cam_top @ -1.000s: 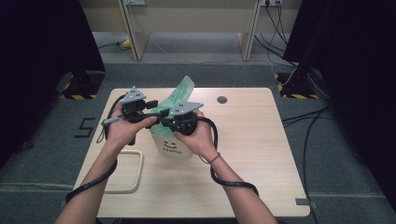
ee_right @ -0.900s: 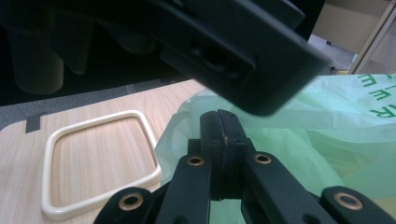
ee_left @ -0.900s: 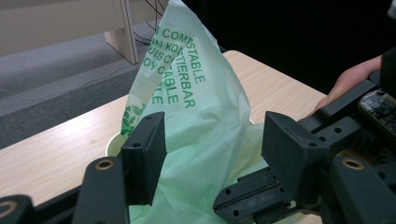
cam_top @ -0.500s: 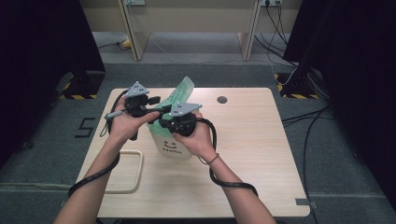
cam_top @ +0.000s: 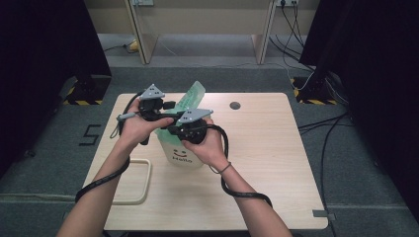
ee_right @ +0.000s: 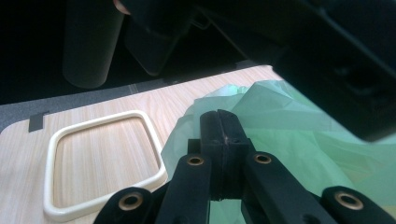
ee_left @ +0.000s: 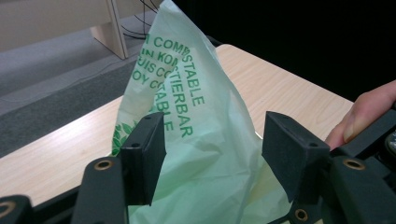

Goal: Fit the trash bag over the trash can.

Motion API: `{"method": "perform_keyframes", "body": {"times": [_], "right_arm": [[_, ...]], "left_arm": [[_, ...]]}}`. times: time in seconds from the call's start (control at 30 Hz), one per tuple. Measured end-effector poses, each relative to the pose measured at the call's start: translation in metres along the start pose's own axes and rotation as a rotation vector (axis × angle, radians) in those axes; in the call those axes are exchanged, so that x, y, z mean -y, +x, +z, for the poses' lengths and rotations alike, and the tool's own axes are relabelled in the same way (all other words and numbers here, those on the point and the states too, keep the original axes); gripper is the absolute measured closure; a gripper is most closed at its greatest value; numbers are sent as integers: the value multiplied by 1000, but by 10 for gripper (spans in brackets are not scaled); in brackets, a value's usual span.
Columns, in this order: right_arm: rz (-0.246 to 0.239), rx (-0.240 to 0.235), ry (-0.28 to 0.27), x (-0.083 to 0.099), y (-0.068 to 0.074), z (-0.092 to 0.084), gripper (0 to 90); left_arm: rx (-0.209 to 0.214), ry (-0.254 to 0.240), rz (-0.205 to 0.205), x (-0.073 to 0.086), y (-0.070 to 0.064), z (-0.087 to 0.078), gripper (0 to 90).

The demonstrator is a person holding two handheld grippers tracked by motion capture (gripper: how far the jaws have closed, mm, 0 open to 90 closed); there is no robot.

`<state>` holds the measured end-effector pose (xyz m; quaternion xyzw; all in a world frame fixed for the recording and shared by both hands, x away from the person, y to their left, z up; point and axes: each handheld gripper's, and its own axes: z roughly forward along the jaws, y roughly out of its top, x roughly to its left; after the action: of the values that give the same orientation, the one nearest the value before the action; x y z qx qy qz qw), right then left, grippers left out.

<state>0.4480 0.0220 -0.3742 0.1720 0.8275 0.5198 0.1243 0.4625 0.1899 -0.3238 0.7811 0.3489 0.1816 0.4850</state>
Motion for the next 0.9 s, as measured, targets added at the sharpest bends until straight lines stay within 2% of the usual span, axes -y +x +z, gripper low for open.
{"method": "perform_keyframes", "body": {"times": [0.2, 0.33, 0.37, 0.6, 0.9], "right_arm": [[3, 0, -3, 0, -1, 0, 900], [1, -1, -2, 0, 0, 0, 900], [1, -1, -3, 0, 1, 0, 900], [-7, -7, -3, 0, 3, -1, 900], [-4, -5, -5, 0, 3, -2, 900]], "left_arm": [[-12, 11, 21, -1, -1, 3, 402], [-17, 27, 21, -1, 1, 6, 451], [-30, 34, 25, 0, 2, 7, 451], [-49, 31, 22, 0, 4, 8, 620], [-28, 59, 25, -1, 2, 8, 801]]}}
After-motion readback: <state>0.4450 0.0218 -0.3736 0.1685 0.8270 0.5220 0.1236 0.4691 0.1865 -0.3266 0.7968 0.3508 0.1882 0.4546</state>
